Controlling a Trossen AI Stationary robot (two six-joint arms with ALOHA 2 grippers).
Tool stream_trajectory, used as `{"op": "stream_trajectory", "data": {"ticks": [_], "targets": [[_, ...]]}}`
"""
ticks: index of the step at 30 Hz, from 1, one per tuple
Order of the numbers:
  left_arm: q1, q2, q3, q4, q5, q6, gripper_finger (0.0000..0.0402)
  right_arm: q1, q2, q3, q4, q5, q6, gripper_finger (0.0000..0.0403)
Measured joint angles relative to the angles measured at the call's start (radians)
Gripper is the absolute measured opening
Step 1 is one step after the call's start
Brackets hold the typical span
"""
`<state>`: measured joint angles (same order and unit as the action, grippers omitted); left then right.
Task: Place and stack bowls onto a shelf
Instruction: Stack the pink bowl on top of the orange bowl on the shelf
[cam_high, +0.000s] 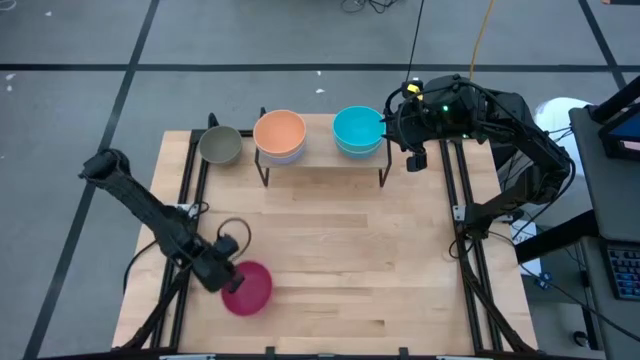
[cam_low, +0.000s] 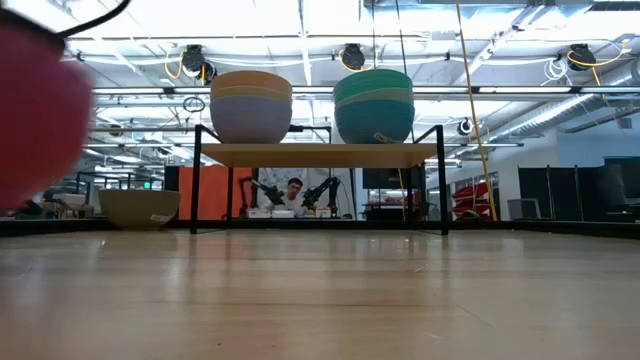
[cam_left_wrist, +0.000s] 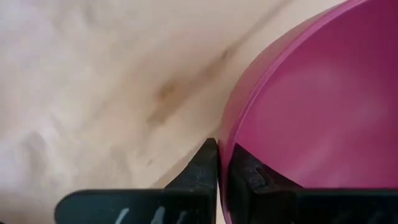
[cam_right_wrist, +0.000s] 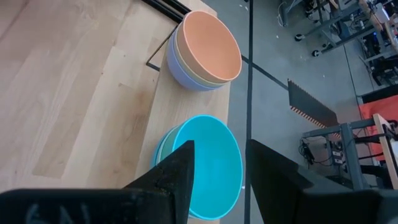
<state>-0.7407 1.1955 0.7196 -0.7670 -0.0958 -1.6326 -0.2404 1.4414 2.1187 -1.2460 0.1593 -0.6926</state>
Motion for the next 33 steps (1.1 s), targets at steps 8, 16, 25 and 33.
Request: {"op": "stream_trajectory", "data": {"ticks": [8,16,25,33], "targets": [[0.241,-0.129,0.226,-0.31,-0.044,0.303,0.001,0.0,0.0,0.0,0.0,0.0,0.0,0.0137],[0.452,-0.137,0.631,-0.651,-0.187,0.577,0.0009,0.0,0.0,0.0,0.0,0.0,0.0,0.0137],[0.735,-0.107,0.908,-0.741,-0.302,0.913,0.0009,0.0,0.0,0.0,0.0,0.0,-0.003,0.0137],[1.006,0.054,1.147,-0.733,-0.205,1.229,0.0009,0.0,0.0,0.0,0.0,0.0,-0.008,0.0137]]}}
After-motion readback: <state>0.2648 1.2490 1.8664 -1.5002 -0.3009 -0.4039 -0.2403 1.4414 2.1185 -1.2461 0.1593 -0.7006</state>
